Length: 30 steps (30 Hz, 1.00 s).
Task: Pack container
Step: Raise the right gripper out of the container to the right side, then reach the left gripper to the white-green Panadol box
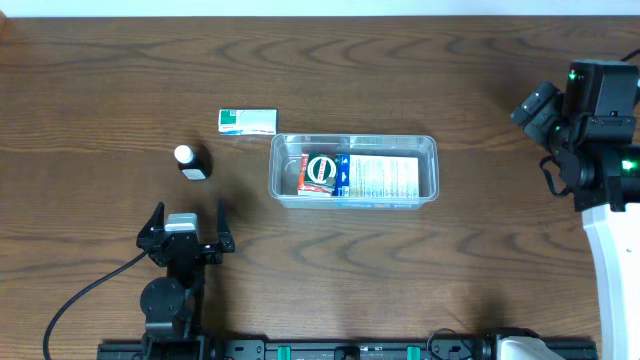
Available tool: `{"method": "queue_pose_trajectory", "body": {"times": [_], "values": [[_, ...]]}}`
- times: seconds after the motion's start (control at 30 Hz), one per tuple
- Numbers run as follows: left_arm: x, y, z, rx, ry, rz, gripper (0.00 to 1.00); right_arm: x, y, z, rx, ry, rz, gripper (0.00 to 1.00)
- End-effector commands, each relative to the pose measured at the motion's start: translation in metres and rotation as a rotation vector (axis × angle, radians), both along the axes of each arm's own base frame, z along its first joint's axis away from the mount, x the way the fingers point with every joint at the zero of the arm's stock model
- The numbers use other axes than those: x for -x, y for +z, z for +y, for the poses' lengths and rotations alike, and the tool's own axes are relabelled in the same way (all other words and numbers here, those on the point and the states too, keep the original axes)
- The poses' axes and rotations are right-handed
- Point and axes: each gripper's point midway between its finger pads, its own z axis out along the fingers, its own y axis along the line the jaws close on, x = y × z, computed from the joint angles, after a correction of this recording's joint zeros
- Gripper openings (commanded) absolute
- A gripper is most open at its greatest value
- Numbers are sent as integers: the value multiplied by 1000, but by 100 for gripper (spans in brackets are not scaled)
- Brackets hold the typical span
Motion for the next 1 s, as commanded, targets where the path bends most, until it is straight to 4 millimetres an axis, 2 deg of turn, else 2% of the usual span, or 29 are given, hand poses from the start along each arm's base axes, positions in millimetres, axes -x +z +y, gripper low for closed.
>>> {"method": "queue_pose_trajectory", "body": {"times": [0.0,0.17,0.27,0.37,0.53,0.63,0.77,0.9,0.97], "values": [[1,-17,3,-20,17,52,98,3,-2,-5,17,-6,19,99],[0,-14,-10,6,-57,39,98,3,-2,-5,17,-5,21,99],[1,-12,-13,128,-58,47,98,3,-2,-4,17,-5,21,99],[4,-1,-17,309,-51,70,98,3,-2,-4,17,-5,21,99],[1,34,-34,369,-128,170,98,3,-2,-4,17,-5,21,99],[-10,54,-41,373,-147,289,98,3,-2,-4,17,-4,21,99],[-36,77,-54,365,-199,497,98,3,-2,-4,17,-4,21,99],[-68,92,-54,384,-163,689,98,3,-2,-4,17,-2,21,99],[-84,91,-54,410,-139,767,98,3,-2,-4,17,-2,21,99]]}}
